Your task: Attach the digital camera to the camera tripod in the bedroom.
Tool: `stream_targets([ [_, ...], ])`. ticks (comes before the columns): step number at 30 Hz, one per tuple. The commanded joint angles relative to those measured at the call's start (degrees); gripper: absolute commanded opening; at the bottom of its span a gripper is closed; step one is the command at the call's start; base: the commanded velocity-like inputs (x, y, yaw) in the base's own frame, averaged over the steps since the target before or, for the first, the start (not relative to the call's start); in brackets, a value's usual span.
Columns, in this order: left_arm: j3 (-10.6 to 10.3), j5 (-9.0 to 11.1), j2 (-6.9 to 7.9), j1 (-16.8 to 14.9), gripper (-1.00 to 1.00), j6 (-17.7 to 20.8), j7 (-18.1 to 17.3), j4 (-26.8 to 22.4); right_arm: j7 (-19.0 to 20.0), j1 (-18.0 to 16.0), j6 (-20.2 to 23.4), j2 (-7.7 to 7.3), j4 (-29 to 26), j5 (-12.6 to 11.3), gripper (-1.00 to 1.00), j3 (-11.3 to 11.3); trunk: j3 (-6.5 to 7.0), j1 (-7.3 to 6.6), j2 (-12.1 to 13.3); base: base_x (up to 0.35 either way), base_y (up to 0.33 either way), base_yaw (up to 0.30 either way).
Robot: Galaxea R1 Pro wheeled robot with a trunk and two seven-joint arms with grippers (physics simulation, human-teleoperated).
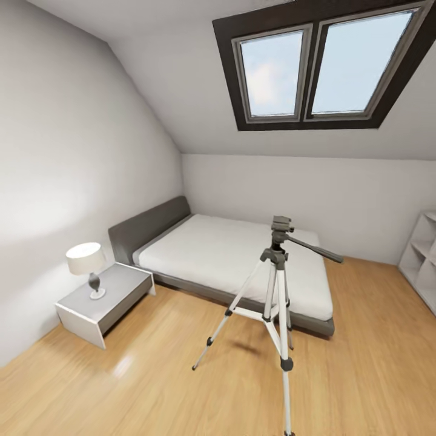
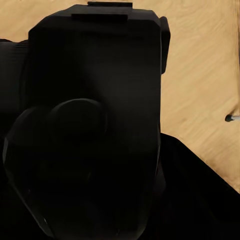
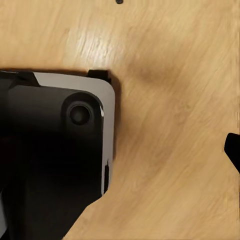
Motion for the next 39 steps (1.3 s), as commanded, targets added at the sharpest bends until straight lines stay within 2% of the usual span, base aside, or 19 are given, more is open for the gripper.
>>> stream_targets([
  [1, -0.5, -0.3, -0.04, 0.0, -1.0, 0.1, -0.2, 0.0, -0.1, -0.1, -0.3, -0.07, 0.1, 0.4, 1.0, -0.5, -0.02, 0.02, 0.0, 0.0, 0.0, -0.3],
  [2, -0.5, -2.9, -0.14, 0.0, -1.0, 0.4, -0.4, 0.0, -1.2, -0.1, -1.3, -0.21, 0.1, 0.3, 1.0, -0.5, -0.02, 0.02, 0.0, 0.0, 0.0, -0.3],
  [8, -0.5, -4.4, -0.07, 0.0, -1.0, 0.9, -0.5, 0.0, -1.9, -0.1, -1.9, -0.23, 0.1, 0.3, 1.0, -0.5, -0.02, 0.02, 0.0, 0.0, 0.0, -0.3],
  [26, -0.5, -4.8, 0.0, 0.0, -1.0, 0.7, -0.5, 0.0, -2.2, -0.1, -2.3, -0.18, 0.1, 0.4, 1.0, -0.4, -0.02, 0.02, 0.0, 0.009, 0.0, -0.3],
  [39, -0.5, -4.9, -0.05, 0.0, -1.0, 0.9, -0.5, 0.0, -2.2, -0.1, -2.2, -0.09, 0.1, 0.6, 1.0, -0.1, -0.02, 0.02, 0.0, 0.268, 0.03, -0.295],
])
